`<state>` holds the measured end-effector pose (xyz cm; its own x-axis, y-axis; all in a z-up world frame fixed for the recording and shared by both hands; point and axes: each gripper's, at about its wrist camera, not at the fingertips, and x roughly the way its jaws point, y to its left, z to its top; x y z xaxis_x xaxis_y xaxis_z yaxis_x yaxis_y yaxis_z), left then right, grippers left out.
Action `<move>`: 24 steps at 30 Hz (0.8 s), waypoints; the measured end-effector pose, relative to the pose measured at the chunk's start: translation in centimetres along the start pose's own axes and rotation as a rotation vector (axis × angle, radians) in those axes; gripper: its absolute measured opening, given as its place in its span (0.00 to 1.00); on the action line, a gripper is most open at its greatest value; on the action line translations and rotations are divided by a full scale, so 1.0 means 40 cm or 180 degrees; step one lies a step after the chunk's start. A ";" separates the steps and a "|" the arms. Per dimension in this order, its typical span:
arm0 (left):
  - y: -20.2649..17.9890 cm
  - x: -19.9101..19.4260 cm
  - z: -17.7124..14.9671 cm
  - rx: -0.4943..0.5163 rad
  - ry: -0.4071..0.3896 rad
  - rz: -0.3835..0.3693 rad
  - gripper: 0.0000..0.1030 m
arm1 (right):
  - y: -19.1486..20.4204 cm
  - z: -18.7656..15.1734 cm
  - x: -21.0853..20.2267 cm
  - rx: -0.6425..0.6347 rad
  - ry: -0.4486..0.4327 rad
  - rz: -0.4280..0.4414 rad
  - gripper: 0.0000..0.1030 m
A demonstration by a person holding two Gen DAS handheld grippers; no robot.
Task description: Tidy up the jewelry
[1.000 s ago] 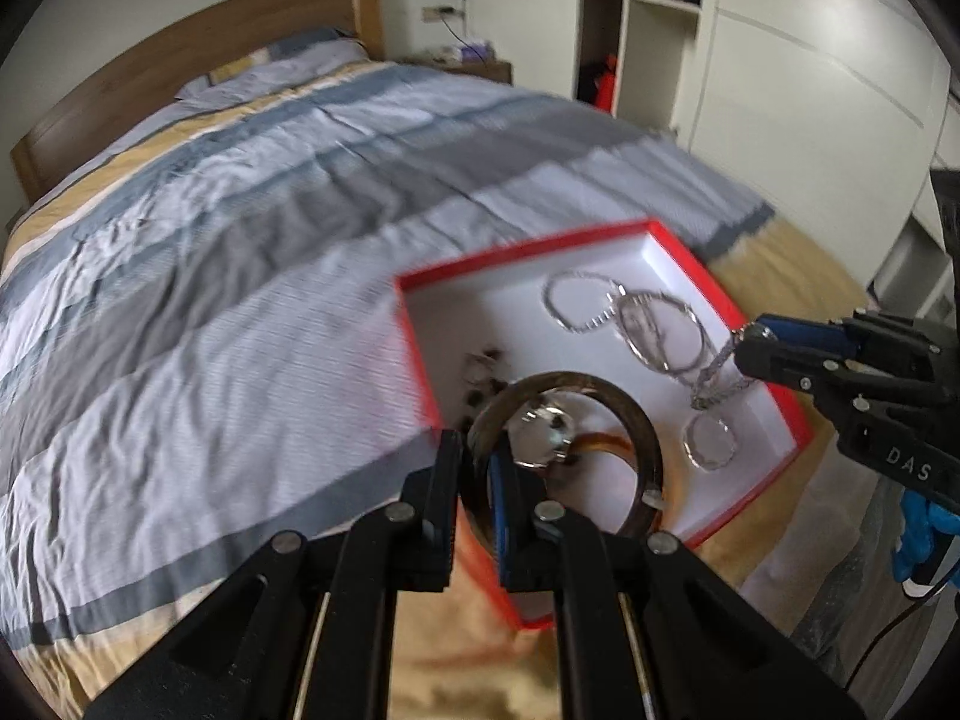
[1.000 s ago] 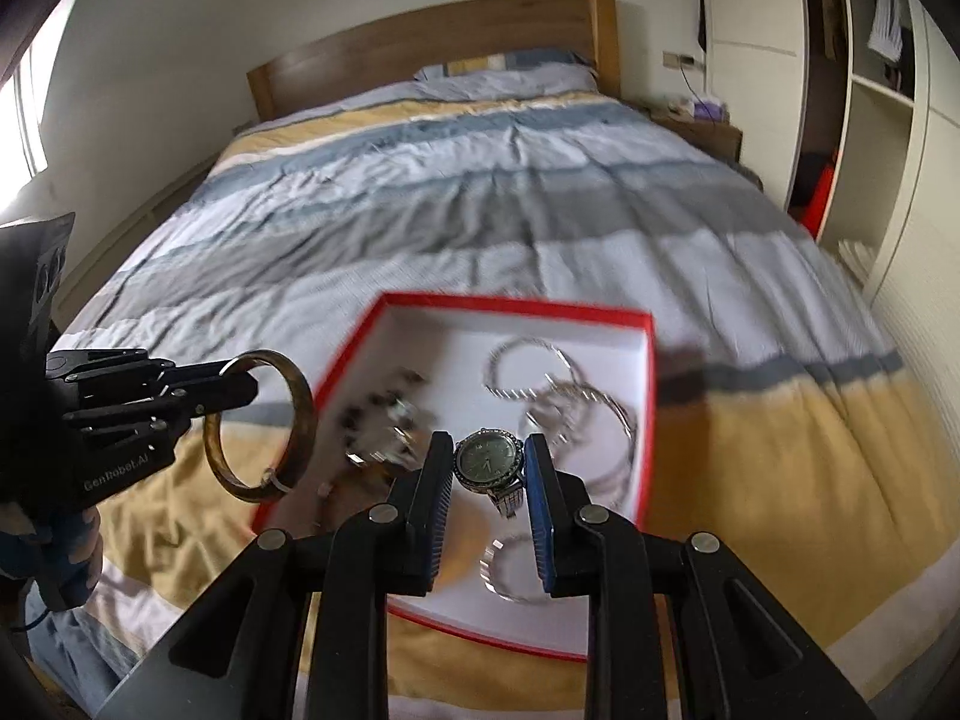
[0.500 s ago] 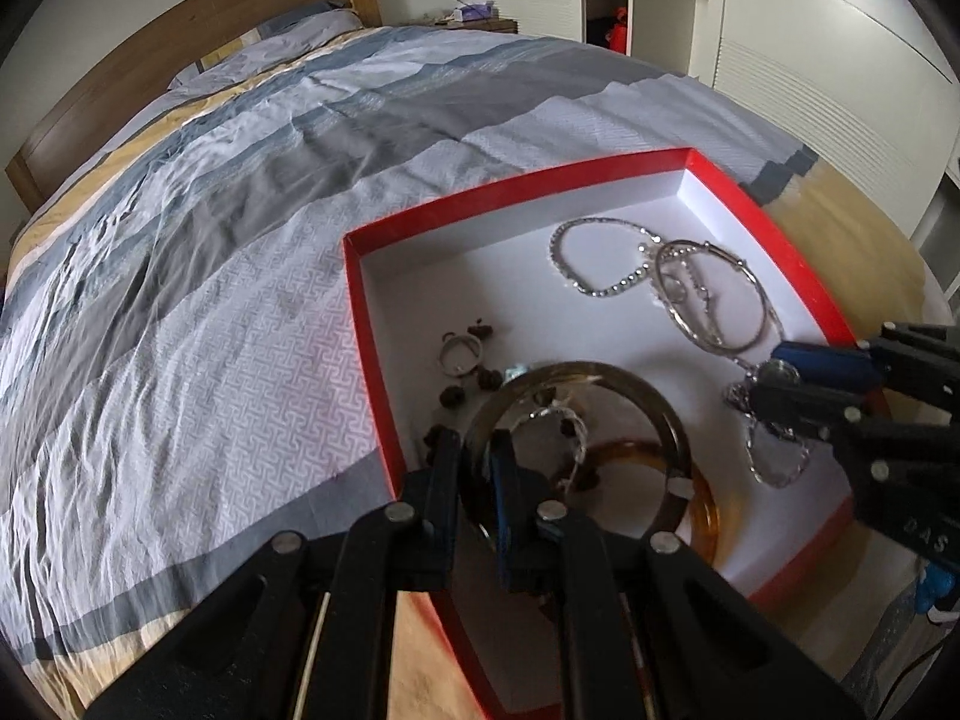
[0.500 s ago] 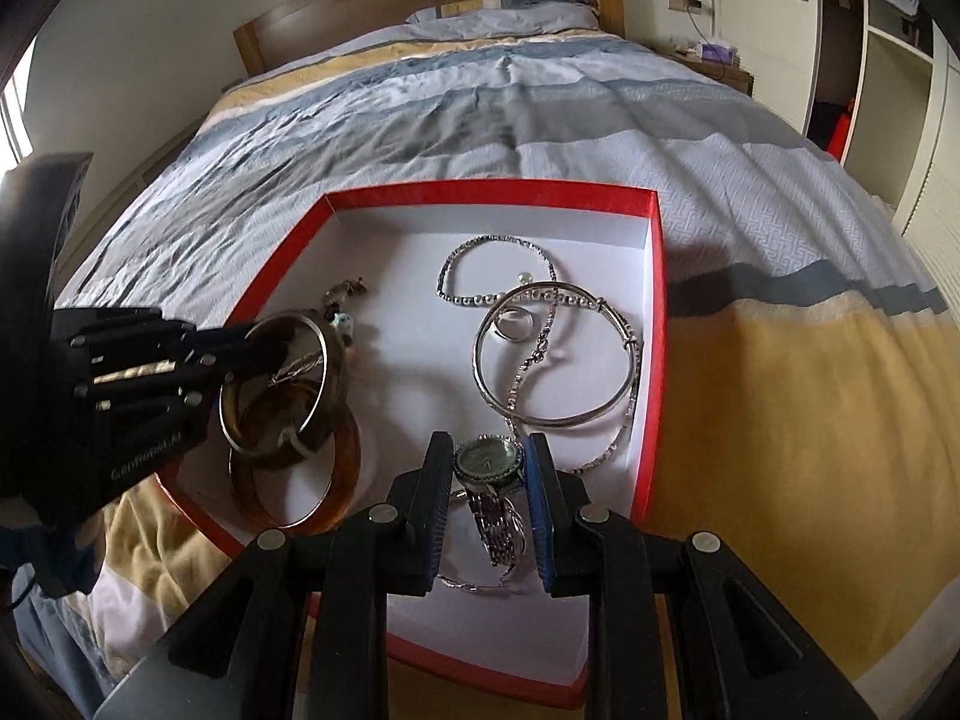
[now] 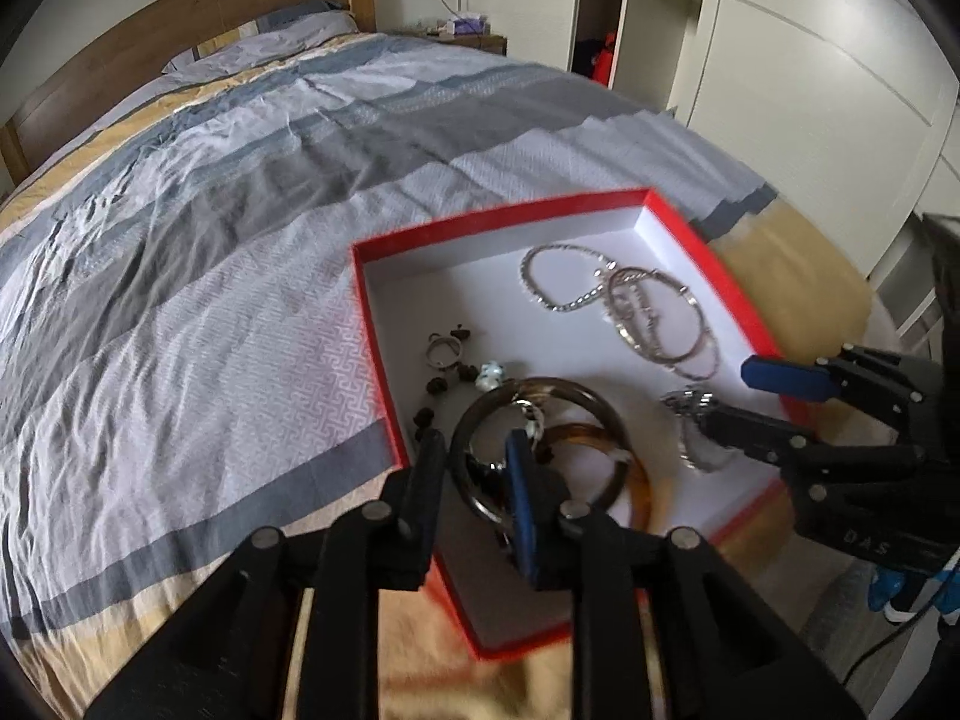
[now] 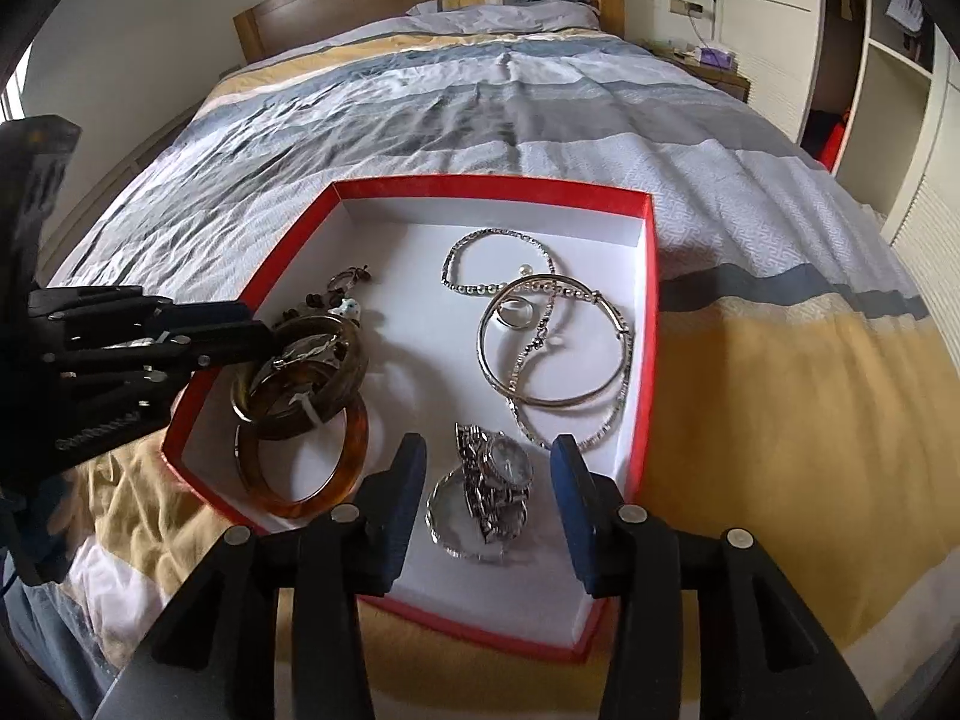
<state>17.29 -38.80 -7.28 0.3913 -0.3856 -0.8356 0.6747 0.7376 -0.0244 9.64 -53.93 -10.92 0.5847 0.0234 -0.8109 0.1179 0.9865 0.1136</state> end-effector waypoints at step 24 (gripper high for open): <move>0.252 -0.491 -0.389 -0.0888 -0.0448 0.0781 0.54 | 0.410 -0.105 -0.272 -0.0152 -0.0353 0.0109 0.61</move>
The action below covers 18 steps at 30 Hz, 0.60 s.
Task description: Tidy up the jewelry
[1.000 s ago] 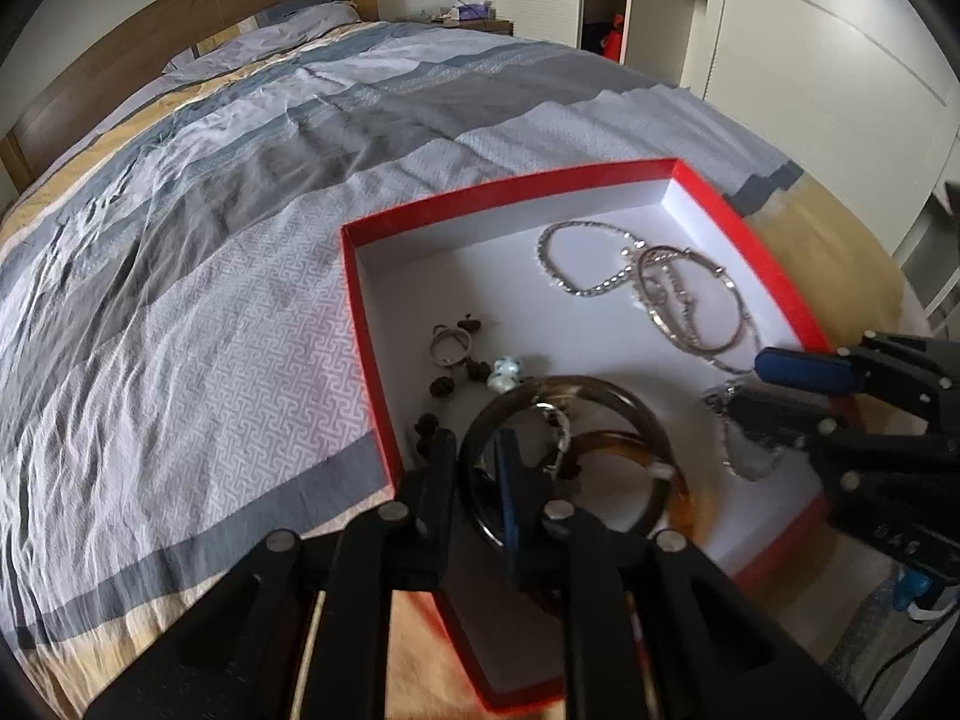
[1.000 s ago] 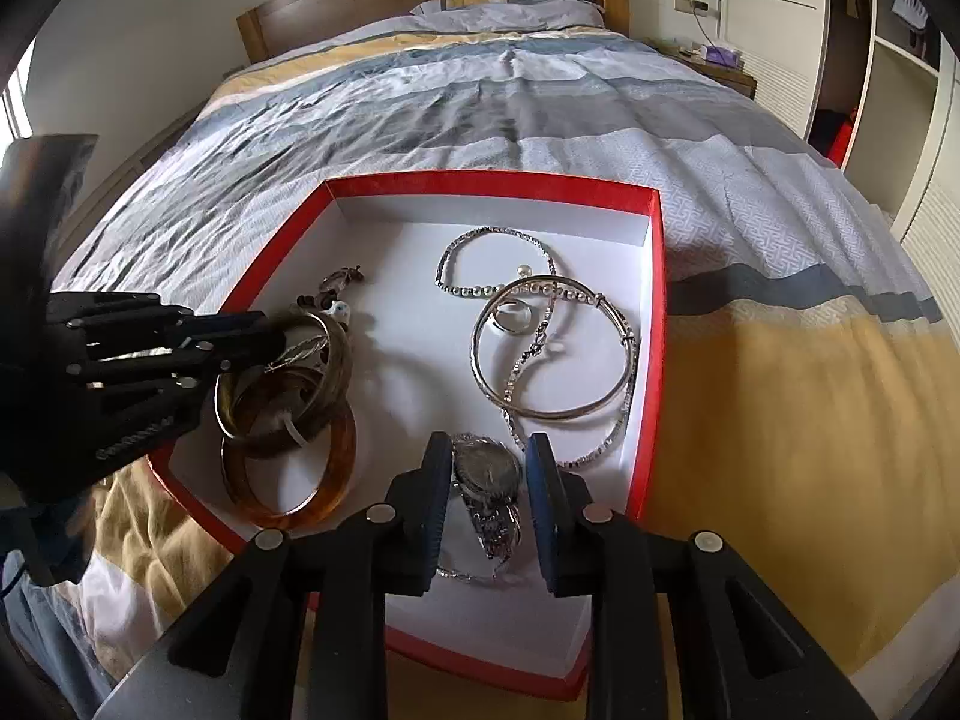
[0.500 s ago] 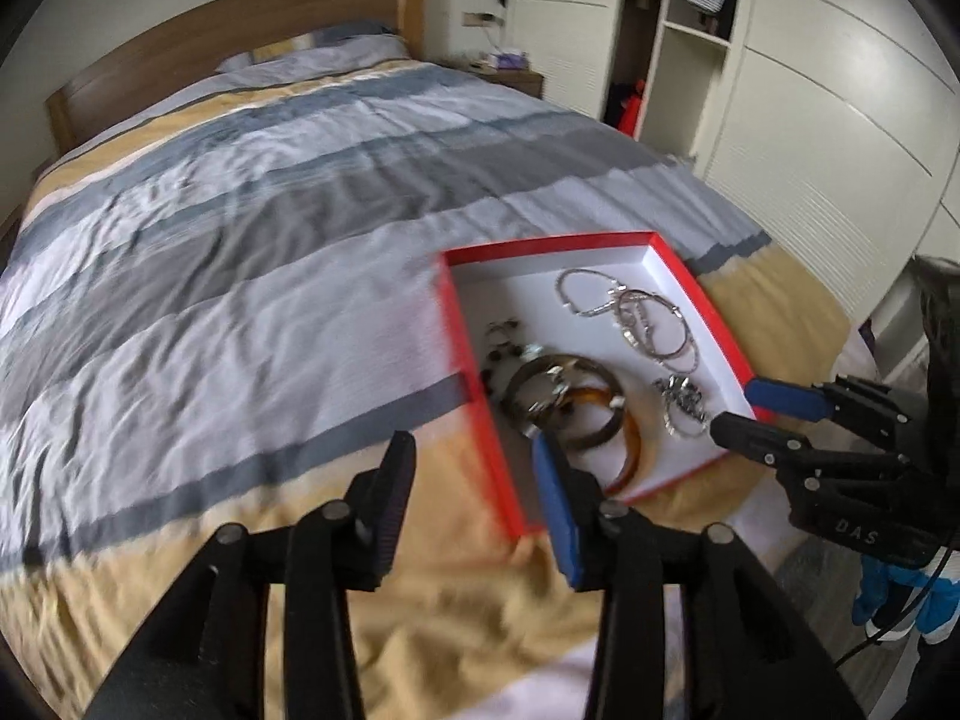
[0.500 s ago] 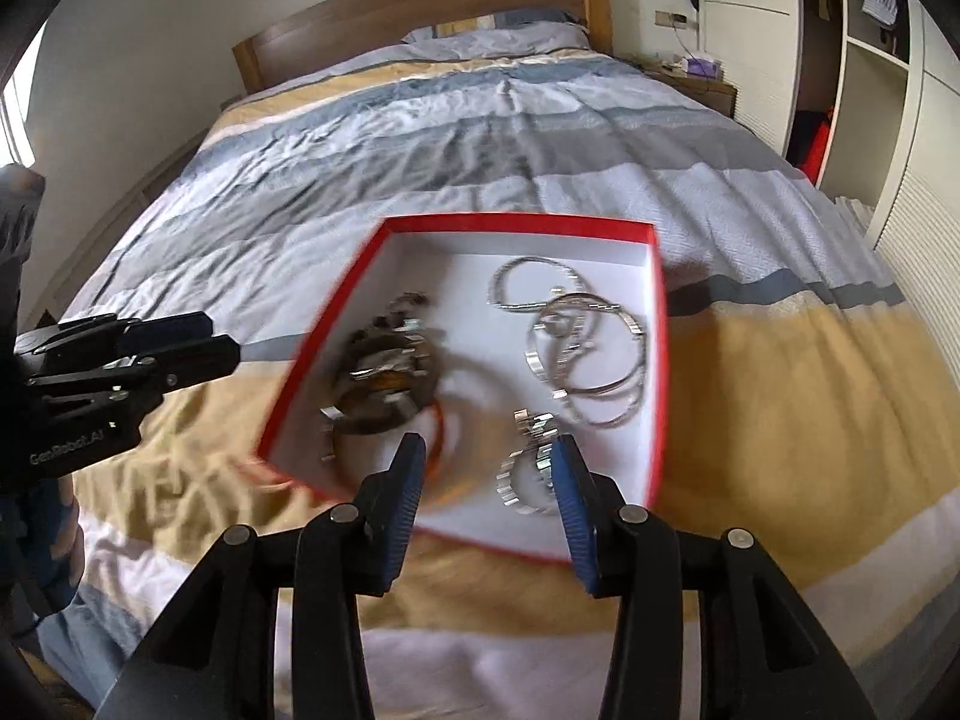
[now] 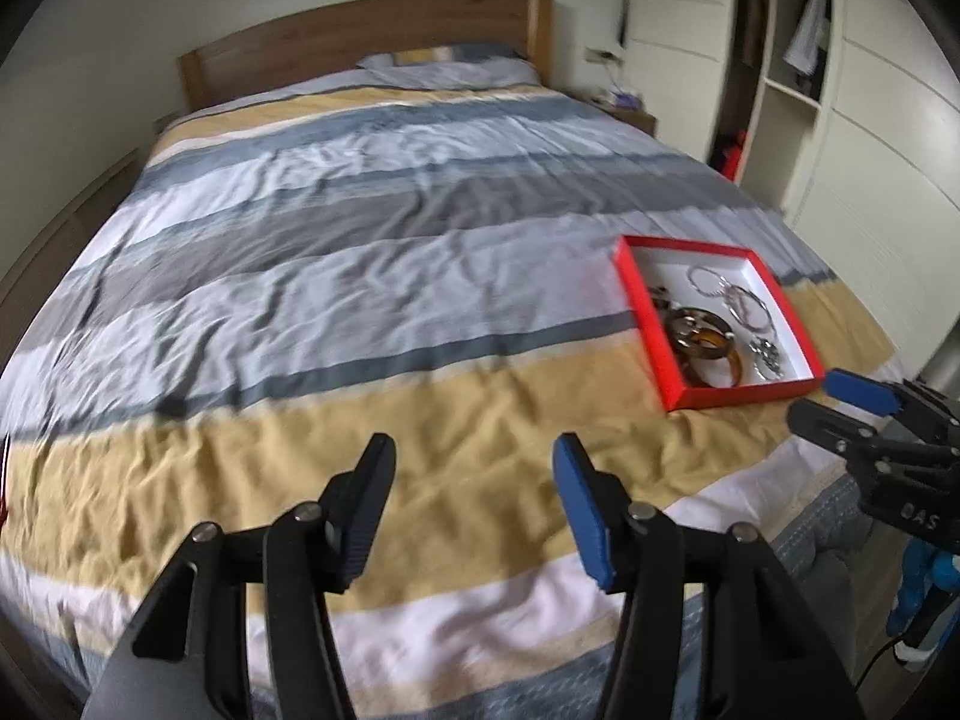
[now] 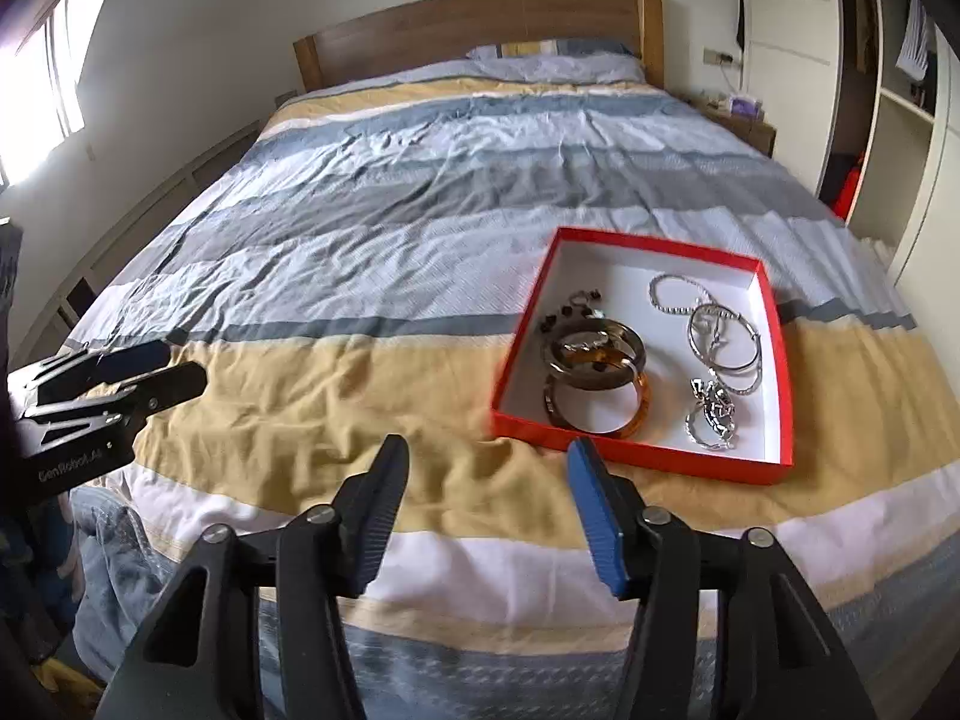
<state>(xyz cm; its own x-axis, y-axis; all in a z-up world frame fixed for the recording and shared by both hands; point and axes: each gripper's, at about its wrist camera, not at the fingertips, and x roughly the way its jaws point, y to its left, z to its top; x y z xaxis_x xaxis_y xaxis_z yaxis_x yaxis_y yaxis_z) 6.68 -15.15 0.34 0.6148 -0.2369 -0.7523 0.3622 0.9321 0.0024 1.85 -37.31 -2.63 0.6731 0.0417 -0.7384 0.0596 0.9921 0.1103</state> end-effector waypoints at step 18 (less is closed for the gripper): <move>0.056 -0.170 -0.157 -0.0179 -0.0341 0.0242 0.56 | 0.137 -0.101 -0.161 -0.0089 -0.0316 -0.0407 0.99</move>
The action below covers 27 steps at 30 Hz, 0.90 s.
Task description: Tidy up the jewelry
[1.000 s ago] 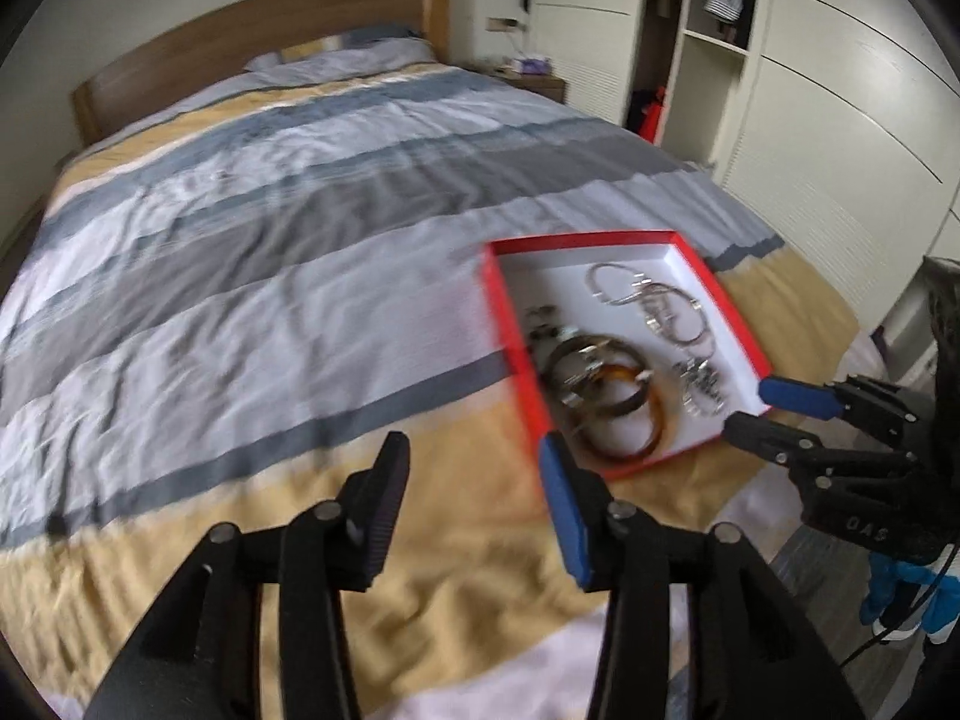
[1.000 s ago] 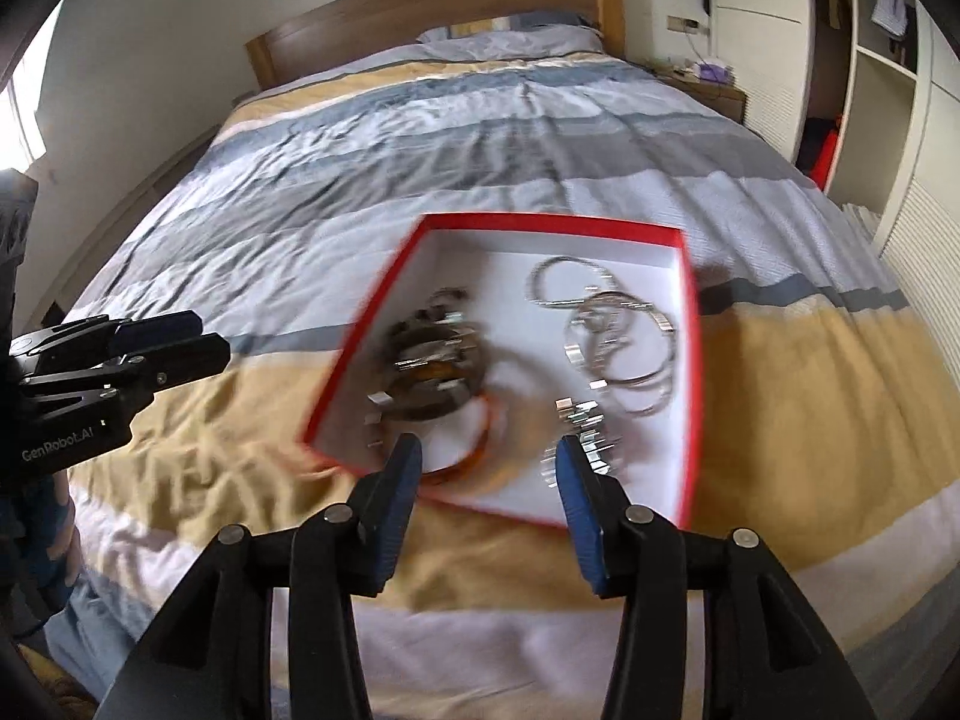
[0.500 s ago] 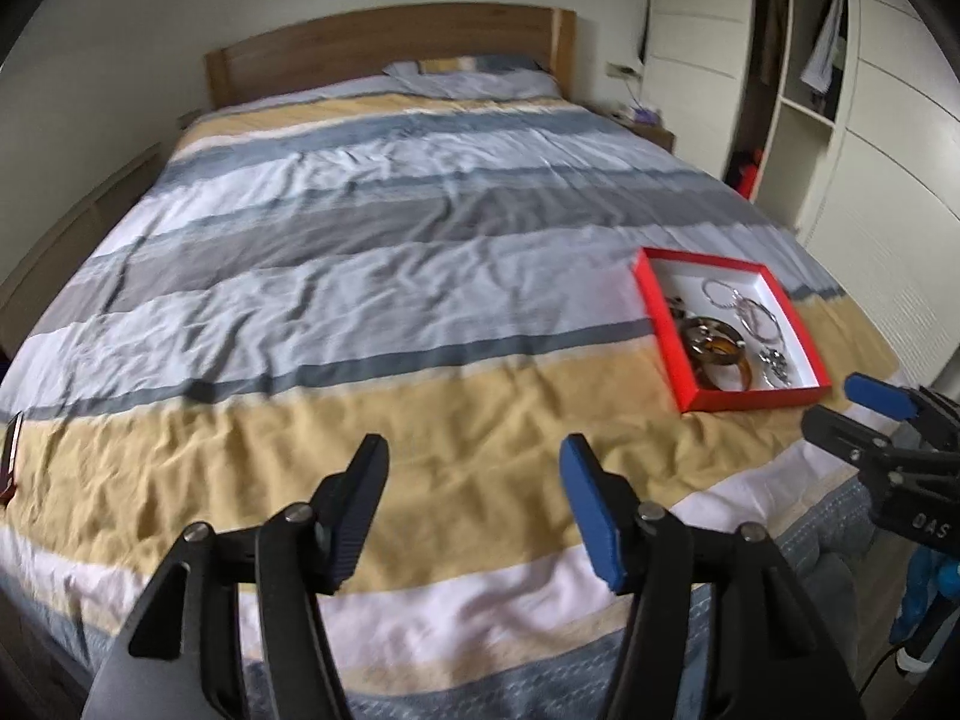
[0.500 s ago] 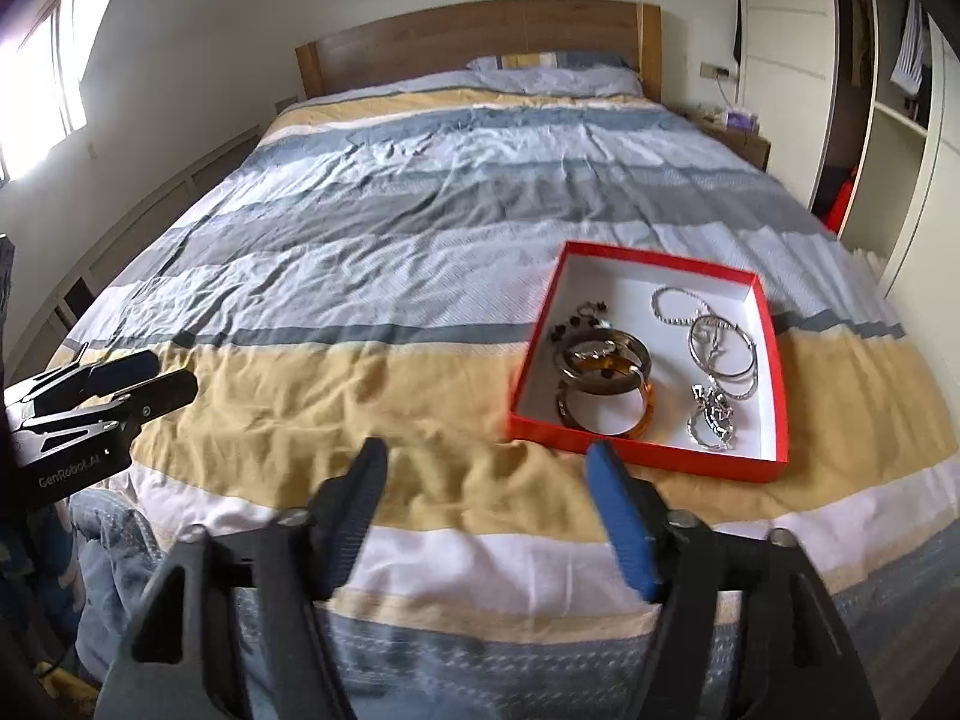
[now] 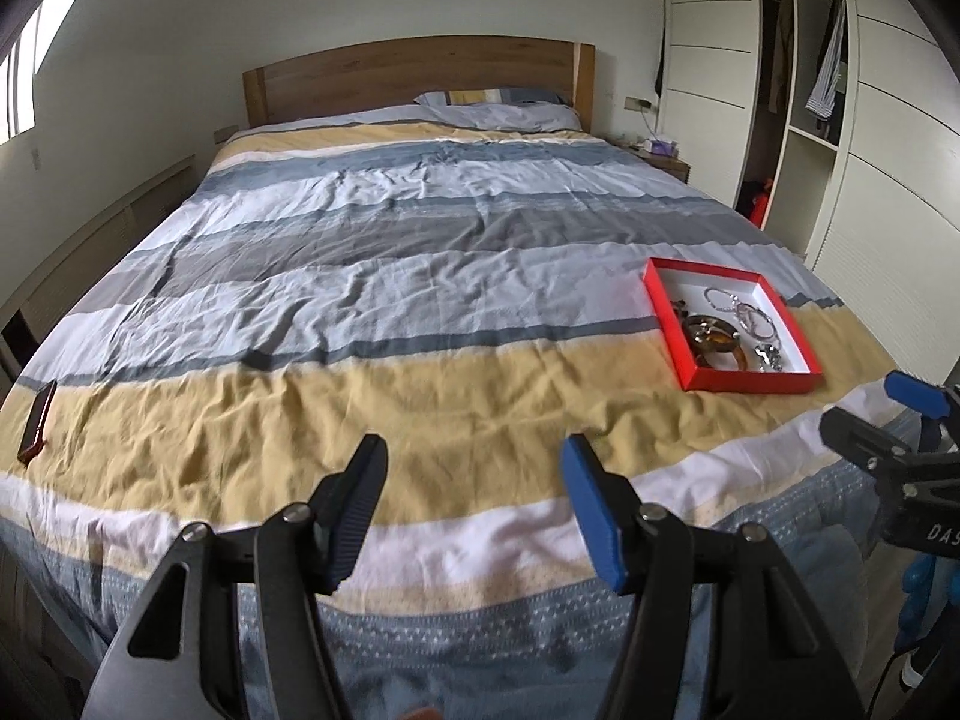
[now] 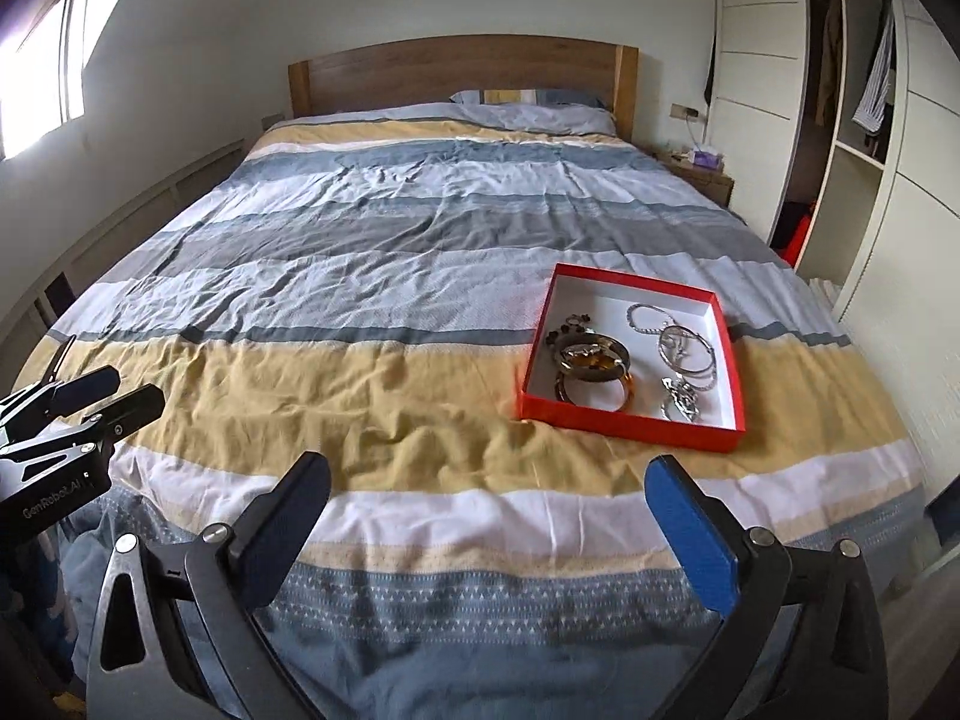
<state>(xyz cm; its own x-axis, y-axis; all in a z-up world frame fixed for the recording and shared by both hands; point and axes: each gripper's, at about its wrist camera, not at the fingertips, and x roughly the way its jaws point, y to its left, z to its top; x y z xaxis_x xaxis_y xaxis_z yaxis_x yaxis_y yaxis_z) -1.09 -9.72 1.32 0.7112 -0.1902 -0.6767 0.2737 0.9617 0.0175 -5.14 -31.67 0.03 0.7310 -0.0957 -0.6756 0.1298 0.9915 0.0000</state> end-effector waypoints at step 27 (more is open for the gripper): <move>-0.032 0.003 -0.053 0.0069 0.0074 0.0256 0.62 | -0.051 -0.055 -0.004 0.0191 0.0004 -0.0100 0.99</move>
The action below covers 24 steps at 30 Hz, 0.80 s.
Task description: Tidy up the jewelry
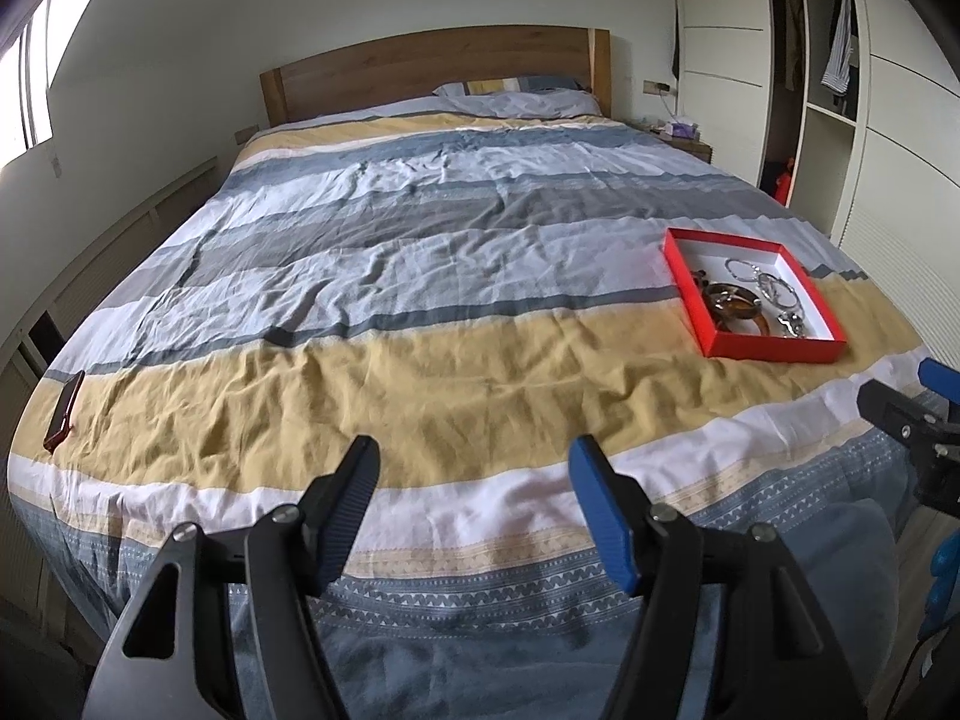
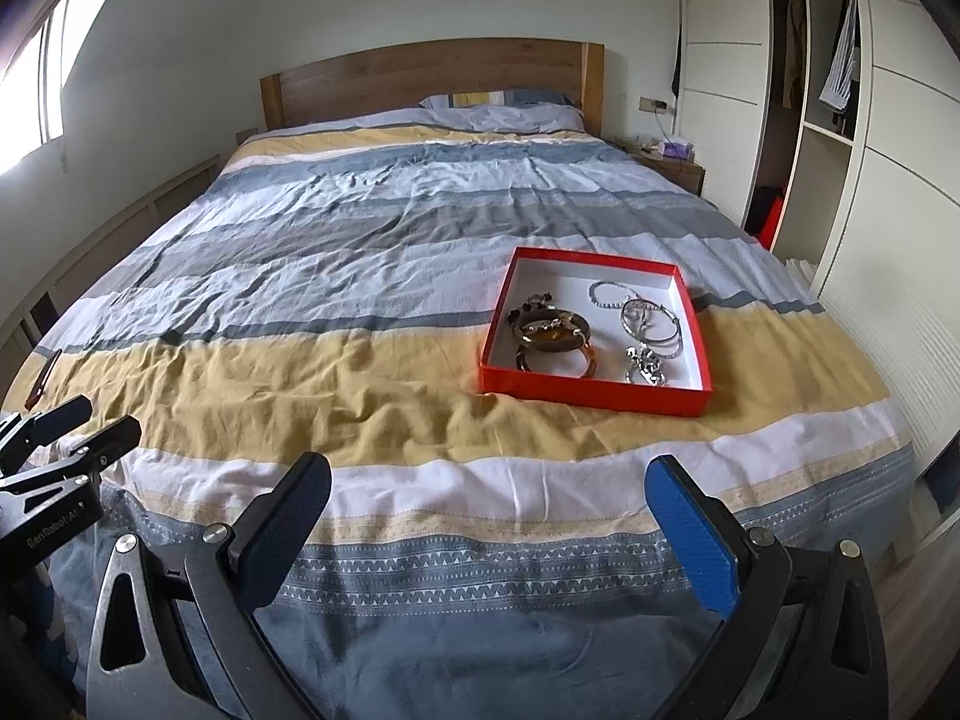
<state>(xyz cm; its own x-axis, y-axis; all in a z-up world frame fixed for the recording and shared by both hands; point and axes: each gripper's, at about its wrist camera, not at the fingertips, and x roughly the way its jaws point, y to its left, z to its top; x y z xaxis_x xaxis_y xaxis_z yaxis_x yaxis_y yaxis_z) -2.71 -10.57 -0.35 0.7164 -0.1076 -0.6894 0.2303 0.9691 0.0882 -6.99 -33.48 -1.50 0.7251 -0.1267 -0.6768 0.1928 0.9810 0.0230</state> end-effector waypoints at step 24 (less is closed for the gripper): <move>0.048 0.058 0.003 -0.0118 0.0095 0.0073 0.62 | -0.053 -0.002 0.091 0.0123 0.0275 -0.0182 0.99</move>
<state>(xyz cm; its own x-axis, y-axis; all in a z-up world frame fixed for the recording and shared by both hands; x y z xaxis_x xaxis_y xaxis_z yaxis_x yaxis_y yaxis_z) -0.55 -8.98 -1.69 0.7012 -0.0791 -0.7086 0.1890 0.9789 0.0778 -4.81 -36.00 -4.08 0.6528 -0.1674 -0.7388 0.2588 0.9659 0.0098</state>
